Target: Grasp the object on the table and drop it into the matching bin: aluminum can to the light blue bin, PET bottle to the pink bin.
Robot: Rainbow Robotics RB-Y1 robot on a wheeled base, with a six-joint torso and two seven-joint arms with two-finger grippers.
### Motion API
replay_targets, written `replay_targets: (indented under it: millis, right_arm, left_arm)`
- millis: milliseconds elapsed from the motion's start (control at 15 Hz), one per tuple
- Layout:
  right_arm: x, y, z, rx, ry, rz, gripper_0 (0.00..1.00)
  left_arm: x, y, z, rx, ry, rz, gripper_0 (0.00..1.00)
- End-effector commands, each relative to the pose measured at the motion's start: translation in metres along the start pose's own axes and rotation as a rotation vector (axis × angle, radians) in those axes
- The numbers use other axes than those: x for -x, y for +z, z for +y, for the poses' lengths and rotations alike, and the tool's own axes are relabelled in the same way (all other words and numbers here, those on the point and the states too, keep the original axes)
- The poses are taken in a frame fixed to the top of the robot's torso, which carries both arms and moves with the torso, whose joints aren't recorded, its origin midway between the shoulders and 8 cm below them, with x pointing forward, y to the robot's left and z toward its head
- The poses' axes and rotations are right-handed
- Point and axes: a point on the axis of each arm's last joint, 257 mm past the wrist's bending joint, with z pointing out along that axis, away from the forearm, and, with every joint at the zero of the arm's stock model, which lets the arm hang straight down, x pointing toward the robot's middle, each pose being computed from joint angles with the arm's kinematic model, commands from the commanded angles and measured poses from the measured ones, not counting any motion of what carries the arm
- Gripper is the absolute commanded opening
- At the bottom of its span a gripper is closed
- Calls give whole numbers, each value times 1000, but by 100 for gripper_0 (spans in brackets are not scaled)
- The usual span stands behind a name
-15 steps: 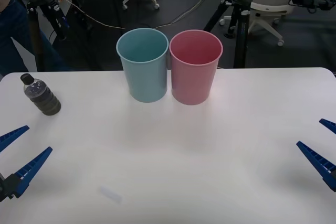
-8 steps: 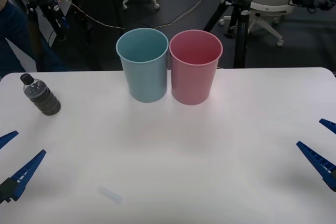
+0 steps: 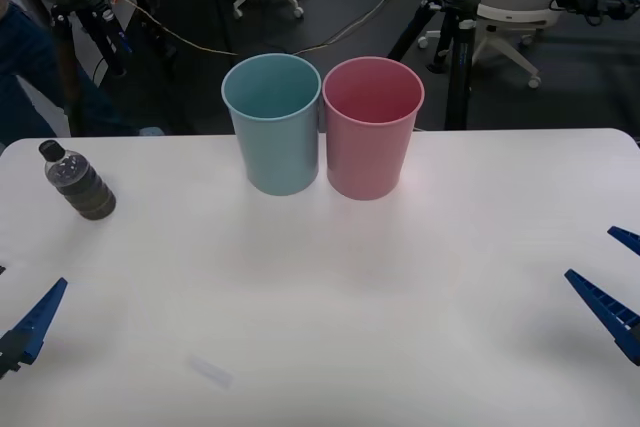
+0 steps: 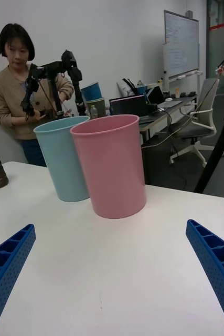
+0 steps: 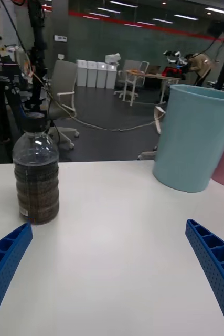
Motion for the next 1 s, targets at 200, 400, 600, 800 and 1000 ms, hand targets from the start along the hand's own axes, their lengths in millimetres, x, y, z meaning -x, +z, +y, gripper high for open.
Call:
replay_targets:
  millis: [200, 400, 600, 800, 1000]
  right_arm:
    - [0, 0, 0, 0, 0, 0, 100]
    - [0, 0, 0, 0, 0, 0, 100]
    - [0, 0, 0, 0, 0, 0, 100]
    - [0, 0, 0, 0, 0, 0, 100]
    - [0, 0, 0, 0, 0, 0, 100]
  left_arm:
    - [-14, 24, 8, -4, 5, 4, 100]
    - [-25, 36, 26, 15, 0, 18, 100]
    - [-30, 48, 49, 41, 16, 24, 100]
    - [-32, 65, 60, 54, -3, 17, 100]
    - [-35, 76, 77, 83, 11, 27, 100]
